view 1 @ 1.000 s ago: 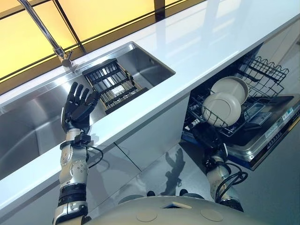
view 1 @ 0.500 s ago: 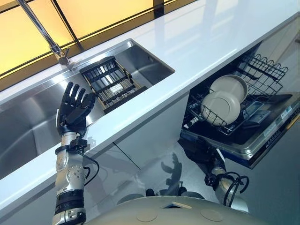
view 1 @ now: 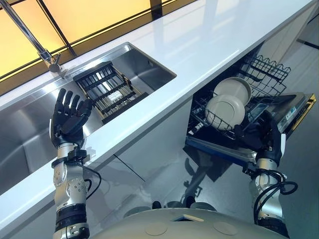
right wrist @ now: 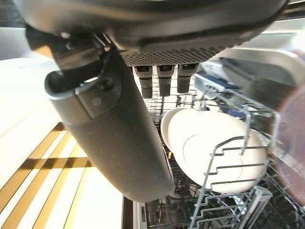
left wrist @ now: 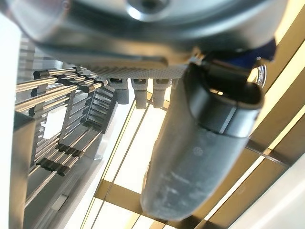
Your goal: Pick up plates and place into dishwasher.
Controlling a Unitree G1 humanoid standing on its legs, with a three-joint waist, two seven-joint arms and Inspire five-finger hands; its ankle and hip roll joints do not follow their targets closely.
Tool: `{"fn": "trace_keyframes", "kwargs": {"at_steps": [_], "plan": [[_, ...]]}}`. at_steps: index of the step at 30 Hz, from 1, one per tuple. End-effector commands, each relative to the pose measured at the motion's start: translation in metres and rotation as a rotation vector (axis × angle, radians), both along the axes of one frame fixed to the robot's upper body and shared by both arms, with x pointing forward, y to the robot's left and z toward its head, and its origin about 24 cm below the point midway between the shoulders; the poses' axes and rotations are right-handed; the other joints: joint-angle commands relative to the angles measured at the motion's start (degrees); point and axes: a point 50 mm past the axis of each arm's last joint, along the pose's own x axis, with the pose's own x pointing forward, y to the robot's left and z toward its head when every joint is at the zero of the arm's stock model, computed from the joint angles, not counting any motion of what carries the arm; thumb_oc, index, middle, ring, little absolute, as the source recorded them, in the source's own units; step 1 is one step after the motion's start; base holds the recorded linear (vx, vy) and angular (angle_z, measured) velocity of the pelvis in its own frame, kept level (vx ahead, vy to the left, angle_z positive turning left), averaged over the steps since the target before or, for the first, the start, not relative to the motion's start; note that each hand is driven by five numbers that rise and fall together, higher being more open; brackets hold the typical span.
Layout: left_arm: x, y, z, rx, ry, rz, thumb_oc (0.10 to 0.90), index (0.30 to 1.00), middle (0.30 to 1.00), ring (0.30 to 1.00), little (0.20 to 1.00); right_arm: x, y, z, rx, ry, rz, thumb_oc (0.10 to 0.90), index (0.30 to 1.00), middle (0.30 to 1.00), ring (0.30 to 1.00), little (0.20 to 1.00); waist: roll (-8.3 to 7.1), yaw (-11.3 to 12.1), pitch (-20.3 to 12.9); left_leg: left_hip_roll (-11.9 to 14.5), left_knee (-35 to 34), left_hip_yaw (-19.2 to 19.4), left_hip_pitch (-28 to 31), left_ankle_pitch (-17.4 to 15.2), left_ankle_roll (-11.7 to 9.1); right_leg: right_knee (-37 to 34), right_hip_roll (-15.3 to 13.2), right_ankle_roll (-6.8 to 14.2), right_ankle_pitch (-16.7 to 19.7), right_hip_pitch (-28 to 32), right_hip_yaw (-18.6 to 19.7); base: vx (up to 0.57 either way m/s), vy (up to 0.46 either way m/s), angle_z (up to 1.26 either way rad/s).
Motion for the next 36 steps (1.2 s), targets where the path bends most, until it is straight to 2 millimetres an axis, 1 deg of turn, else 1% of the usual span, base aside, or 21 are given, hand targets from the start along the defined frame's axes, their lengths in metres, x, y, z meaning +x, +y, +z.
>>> {"fn": "trace_keyframes", "kwargs": {"at_steps": [1,4,7,11,14,17,18,19,23,26,30,34,36], "plan": [[-0.004,0.019,0.002,0.060,-0.021,0.045,0.800,0.900,0.900,0.900,0.900,0.020,0.000,0.017,0.027,-0.115,0.000,0.800,0.900,0.900,0.900,0.900,-1.33,0.0,-2.4,-1.7,1.0,1.1,0.5,-4.0,2.3,10.3,0.5,1.5,-7.6,-3.5,-1.8,0.03,-0.014,0.00],[-0.006,0.020,0.000,0.055,-0.014,0.048,0.800,0.900,0.900,0.900,0.900,0.014,0.000,0.001,0.074,-0.041,-0.010,0.800,0.900,0.900,0.900,0.900,-1.36,0.3,-2.0,-1.7,1.9,0.7,0.4,-4.1,2.3,12.3,0.1,1.3,-8.0,-3.8,-2.4,0.07,-0.003,0.01],[-0.006,0.021,-0.003,0.050,0.001,0.048,0.800,0.900,0.900,0.900,0.900,0.011,-0.003,-0.005,0.045,-0.001,-0.021,0.800,0.900,0.900,0.900,0.900,-1.22,0.5,-1.4,-1.9,2.8,0.4,0.8,-4.5,2.4,15.0,-0.3,1.2,-9.0,-3.9,-3.3,0.09,0.014,0.02],[-0.004,0.020,-0.005,0.050,0.021,0.037,0.800,0.900,0.900,0.900,0.900,0.012,-0.010,-0.006,0.006,0.022,-0.051,0.800,0.900,0.900,0.900,0.900,-0.90,0.9,-0.9,-2.3,3.5,-0.1,1.0,-4.4,2.3,16.9,-0.8,1.0,-9.5,-4.0,-4.1,0.12,0.027,0.11],[-0.005,0.019,-0.006,0.060,0.039,0.025,0.800,0.900,0.900,0.900,0.900,0.011,-0.022,-0.004,-0.032,0.018,-0.111,0.800,0.900,0.900,0.900,0.900,-0.42,1.7,-0.5,-2.6,3.6,-1.0,1.1,-4.0,2.1,17.2,-0.9,0.6,-10.0,-3.2,-4.9,0.14,0.031,0.10],[-0.006,0.021,-0.006,0.064,0.046,0.020,0.800,0.900,0.900,0.900,0.900,0.007,-0.033,-0.010,0.017,0.031,-0.202,0.800,0.900,0.900,0.900,0.900,0.04,2.3,-0.7,-2.6,2.4,-1.6,1.6,-3.2,1.7,16.7,-0.7,0.4,-10.2,-2.2,-5.4,0.10,0.030,0.16],[-0.006,0.022,-0.006,0.063,0.046,0.018,0.800,0.900,0.900,0.900,0.900,0.006,-0.036,-0.011,0.033,0.034,-0.223,0.800,0.900,0.900,0.900,0.900,0.20,2.4,-0.8,-2.5,2.4,-1.6,1.2,-2.7,1.6,16.4,-0.7,0.3,-9.7,-2.3,-5.6,0.10,0.034,0.18],[-0.007,0.023,-0.005,0.067,0.051,0.013,0.800,0.900,0.900,0.900,0.900,0.003,-0.042,-0.014,0.066,0.046,-0.262,0.800,0.900,0.900,0.900,0.900,0.36,2.7,-1.0,-2.6,2.0,-2.0,1.5,-2.7,1.4,16.4,-0.7,0.3,-10.3,-1.8,-5.8,0.07,0.037,0.13],[-0.008,0.026,-0.005,0.073,0.069,0.000,0.800,0.900,0.900,0.900,0.900,0.000,-0.047,-0.016,0.083,0.047,-0.305,0.800,0.900,0.900,0.900,0.900,0.91,3.4,-1.4,-2.4,1.9,-2.7,1.0,-1.8,1.2,16.5,-0.7,0.0,-10.1,-1.6,-6.4,0.07,0.034,0.15],[-0.010,0.029,-0.005,0.076,0.075,0.004,0.800,0.900,0.900,0.900,0.900,0.001,-0.048,-0.015,0.062,0.055,-0.303,0.800,0.900,0.900,0.900,0.900,0.97,3.7,-1.6,-2.4,1.9,-3.1,0.9,-1.7,1.2,16.5,-0.7,-0.1,-10.2,-1.4,-6.6,0.04,0.027,0.09],[-0.011,0.033,-0.005,0.080,0.086,0.007,0.800,0.900,0.900,0.900,0.900,0.007,-0.050,-0.012,0.026,0.084,-0.274,0.800,0.900,0.900,0.900,0.900,0.91,4.3,-1.8,-2.8,2.1,-3.8,1.3,-2.2,1.2,16.8,-0.8,-0.1,-10.7,-1.1,-6.8,0.05,0.026,0.05],[-0.010,0.034,-0.005,0.081,0.090,0.000,0.800,0.900,0.900,0.900,0.900,0.013,-0.052,-0.013,0.053,0.097,-0.253,0.800,0.900,0.900,0.900,0.900,0.86,4.7,-2.0,-2.9,2.2,-4.2,1.1,-2.0,1.3,16.4,-0.8,-0.1,-10.1,-1.2,-7.0,0.00,0.022,0.07],[-0.008,0.034,-0.005,0.082,0.096,-0.011,0.800,0.900,0.900,0.900,0.900,0.016,-0.053,-0.014,0.074,0.104,-0.255,0.800,0.900,0.900,0.900,0.900,0.54,5.1,-2.3,-3.0,2.0,-4.4,1.3,-2.0,1.2,15.7,-0.8,0.1,-9.8,-0.9,-7.2,0.01,0.008,0.03]]}}
